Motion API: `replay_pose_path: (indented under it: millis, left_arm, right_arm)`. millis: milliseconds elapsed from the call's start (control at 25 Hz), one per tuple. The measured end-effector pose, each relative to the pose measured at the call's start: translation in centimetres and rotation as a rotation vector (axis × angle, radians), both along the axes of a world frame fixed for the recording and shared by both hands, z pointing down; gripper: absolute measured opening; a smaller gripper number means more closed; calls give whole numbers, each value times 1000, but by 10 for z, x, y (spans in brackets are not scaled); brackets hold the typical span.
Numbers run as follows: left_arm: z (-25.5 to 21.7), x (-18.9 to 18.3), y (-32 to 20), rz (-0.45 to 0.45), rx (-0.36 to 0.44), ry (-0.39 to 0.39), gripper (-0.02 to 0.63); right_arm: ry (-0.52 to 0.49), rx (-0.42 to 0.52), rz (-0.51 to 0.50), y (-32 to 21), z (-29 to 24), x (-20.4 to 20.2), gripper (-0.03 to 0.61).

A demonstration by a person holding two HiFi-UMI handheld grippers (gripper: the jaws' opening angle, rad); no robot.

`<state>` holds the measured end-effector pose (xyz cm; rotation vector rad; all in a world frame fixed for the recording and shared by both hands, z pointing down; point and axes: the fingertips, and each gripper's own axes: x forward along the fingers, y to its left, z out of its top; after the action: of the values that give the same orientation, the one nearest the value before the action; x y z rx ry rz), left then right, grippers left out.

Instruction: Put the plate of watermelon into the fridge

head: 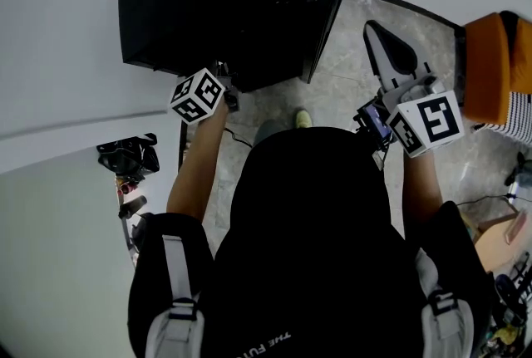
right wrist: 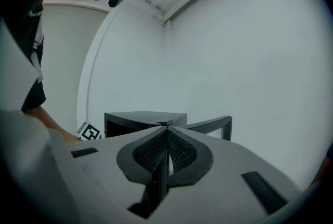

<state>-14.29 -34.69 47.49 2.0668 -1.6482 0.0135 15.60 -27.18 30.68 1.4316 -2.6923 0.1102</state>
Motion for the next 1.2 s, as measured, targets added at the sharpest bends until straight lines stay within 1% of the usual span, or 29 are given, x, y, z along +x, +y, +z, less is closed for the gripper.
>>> replay_pose_path:
  millis: [200,320,440,560,680,800,920,1040,1120,1200]
  left_arm:
    - [-43,10,32,49,102,-79,14]
    - [-72,20,51,91,165,-94,14]
    - [-97,28,68,122,213,-95,14]
    - [-119,25,80,120,251,-91,14]
    - [-137,12,92,91,288,-104,14]
    - [-148,-3,110,79,303,-128,14]
    - [-148,-16,132,86,292,-154,14]
    - [-145,-25,154,104,282,-168,14]
    - [-144,-32,168,105,277,-163,14]
    - [-147,-38,176,108,282,-157,14]
  right_arm:
    - [6,-9,-2,9,-5,7,6]
    - [7,-7,-20,13,-7,4,6]
    - [-19,-10,-31,16,-9,0,6]
    - [-39,-13,-35,20,-10,-6,6]
    - [-52,-20,-37,27,-10,-14,6]
    - [-62,-42,-47,36,-4,-30,6]
    - [-65,-64,-72,48,0,-53,6]
    - [-39,-58,-98,63,0,-77,6]
    - [-20,-55,-105,74,0,-89,6]
    - [-21,-48,-106,82,-4,-98,6]
